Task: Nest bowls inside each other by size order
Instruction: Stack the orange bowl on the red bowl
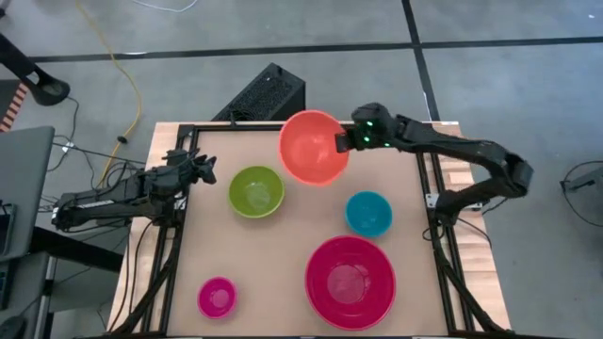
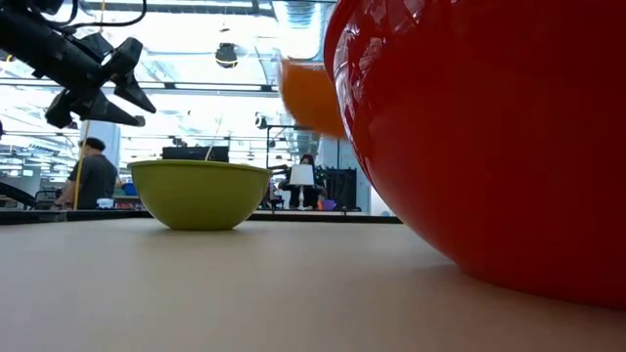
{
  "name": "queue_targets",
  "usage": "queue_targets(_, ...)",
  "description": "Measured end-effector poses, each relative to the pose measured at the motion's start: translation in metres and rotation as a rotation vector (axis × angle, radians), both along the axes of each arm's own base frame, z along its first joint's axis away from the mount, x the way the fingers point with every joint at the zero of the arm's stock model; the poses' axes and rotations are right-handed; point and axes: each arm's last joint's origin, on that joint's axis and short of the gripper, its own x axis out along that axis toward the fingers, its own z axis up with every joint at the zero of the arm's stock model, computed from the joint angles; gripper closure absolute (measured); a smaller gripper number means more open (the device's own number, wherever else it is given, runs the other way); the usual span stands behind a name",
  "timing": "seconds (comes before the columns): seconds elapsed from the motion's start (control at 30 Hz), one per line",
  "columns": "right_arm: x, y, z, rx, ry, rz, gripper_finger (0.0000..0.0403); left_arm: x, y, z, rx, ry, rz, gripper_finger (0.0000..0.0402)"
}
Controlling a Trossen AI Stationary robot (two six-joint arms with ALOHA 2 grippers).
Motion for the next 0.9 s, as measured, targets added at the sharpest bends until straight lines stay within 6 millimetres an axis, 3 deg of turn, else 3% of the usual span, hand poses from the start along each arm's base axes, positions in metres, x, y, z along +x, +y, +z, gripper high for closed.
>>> queue_targets(0.2, -0.016, 0.067, 0.030, 0.076, -0.099, 0.225, 0.0391, -0.001, 0.001, 0.000, 0.013, 0.008, 0.036, 0.0207)
queue_targets(0.4, -0.021, 0.144, 0.037, 0.233, -0.117, 0.390, 0.0391, -0.002, 0.001, 0.000, 0.032, 0.012, 0.085, 0.0207)
queue_targets(0.67, -0.028, 0.239, 0.012, 0.459, 0.046, 0.432, 0.0391, -0.003, 0.002, 0.001, 0.042, 0.013, 0.111, 0.0207)
queue_targets(0.9, -0.037, 0.276, -0.028, 0.568, 0.323, 0.219, 0.0391, -0.003, 0.002, 0.001, 0.043, 0.013, 0.112, 0.0207)
